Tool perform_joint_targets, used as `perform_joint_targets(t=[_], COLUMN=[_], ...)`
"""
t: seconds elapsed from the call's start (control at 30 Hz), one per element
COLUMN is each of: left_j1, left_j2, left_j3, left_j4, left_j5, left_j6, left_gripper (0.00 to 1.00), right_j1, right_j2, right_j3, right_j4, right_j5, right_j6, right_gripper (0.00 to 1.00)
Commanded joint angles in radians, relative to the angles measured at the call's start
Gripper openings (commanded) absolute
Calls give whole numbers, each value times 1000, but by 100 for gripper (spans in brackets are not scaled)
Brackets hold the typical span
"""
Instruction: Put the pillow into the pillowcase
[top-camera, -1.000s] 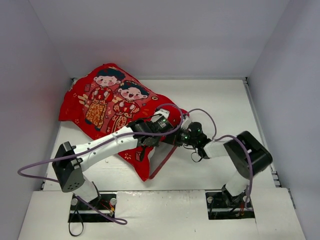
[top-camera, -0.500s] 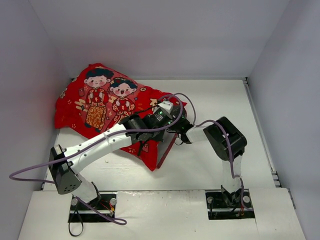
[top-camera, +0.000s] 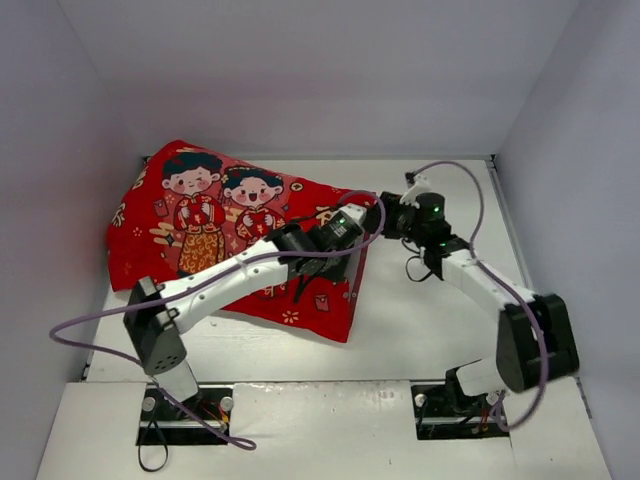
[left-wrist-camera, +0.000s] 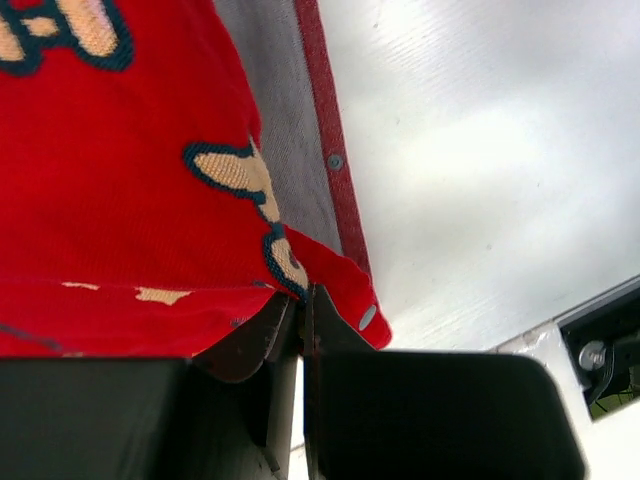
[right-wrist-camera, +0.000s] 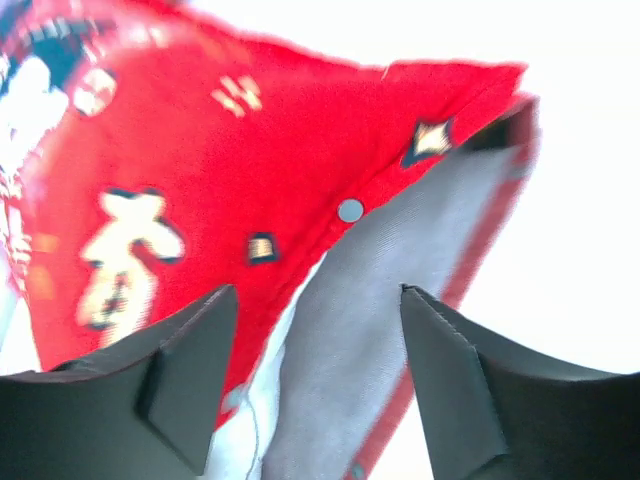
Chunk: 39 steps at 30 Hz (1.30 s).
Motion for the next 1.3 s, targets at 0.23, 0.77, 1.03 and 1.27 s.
perform_joint_targets(t=[0.23,0.77,1.03,1.27], left_j1=[-69,76,401,594], left_j2=[240,-66,-460,-641], left_j3=[289,243,54,56], left_j4=[187,123,-29,-176], left_j5=[77,-88,-160,-384], left_j6=[-91,47,223,363], left_gripper=[0,78,79,80], right_j1=[-240,-263,-263,-262], right_j2=[-442,-657,-671,-712], right_j3=[195,307,364,407], right_j4=[-608,-680,-680,-678], right_j5=[294,334,418,444], right_j6=[-220,-373,-431,-424], right_gripper=[100,100,100,100])
